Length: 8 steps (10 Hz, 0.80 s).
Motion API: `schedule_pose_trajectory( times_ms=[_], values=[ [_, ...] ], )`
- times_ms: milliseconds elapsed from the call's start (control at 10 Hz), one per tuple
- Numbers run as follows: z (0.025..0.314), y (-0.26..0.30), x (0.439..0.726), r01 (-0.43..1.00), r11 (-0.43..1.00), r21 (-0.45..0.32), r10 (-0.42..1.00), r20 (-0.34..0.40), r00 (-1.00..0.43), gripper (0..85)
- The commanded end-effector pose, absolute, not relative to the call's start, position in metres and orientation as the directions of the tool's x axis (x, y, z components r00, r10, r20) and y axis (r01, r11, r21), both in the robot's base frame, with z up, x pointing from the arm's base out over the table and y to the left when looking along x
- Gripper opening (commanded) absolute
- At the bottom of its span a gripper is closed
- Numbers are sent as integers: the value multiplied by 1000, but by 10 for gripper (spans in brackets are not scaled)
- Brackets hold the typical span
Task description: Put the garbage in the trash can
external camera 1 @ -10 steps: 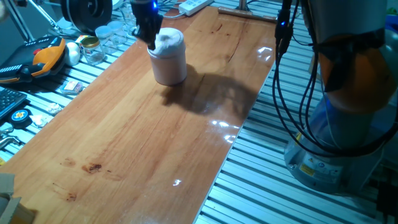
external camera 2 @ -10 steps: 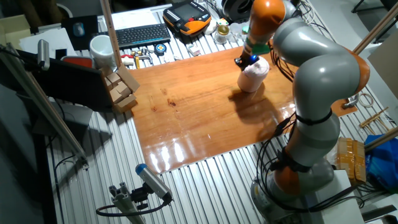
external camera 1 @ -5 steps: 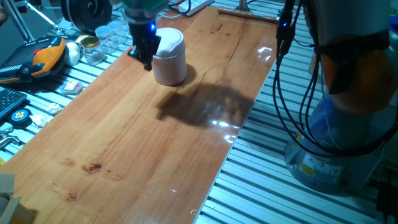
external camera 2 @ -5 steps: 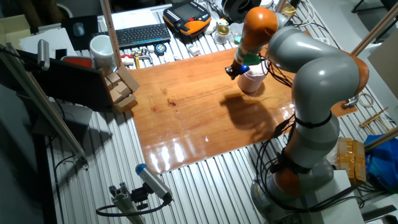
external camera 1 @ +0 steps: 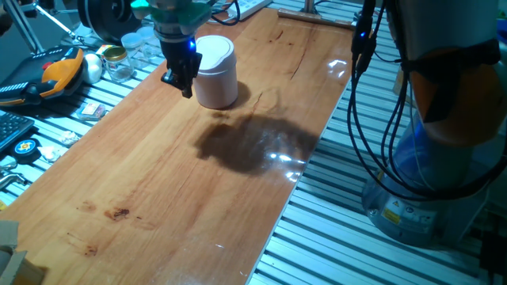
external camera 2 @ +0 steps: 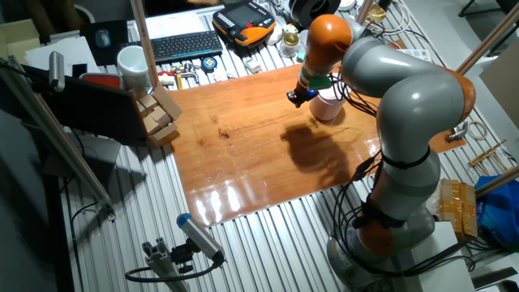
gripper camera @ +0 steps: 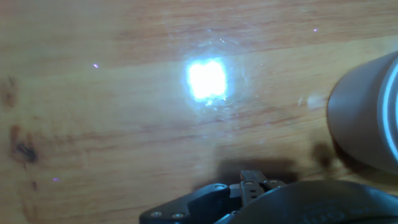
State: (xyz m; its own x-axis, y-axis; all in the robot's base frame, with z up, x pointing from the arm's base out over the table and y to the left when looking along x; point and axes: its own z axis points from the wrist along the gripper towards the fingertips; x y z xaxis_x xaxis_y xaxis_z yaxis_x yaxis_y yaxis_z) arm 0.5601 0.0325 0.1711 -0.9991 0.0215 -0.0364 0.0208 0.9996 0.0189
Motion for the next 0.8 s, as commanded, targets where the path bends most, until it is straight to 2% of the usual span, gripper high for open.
schedule_pose_trajectory(
  times_ms=[0, 700],
  values=[
    [172, 32, 560, 6, 1000, 17, 6, -34, -999, 0],
    [174, 33, 557, -1, 1000, 6, 0, -28, -1000, 0]
  ],
)
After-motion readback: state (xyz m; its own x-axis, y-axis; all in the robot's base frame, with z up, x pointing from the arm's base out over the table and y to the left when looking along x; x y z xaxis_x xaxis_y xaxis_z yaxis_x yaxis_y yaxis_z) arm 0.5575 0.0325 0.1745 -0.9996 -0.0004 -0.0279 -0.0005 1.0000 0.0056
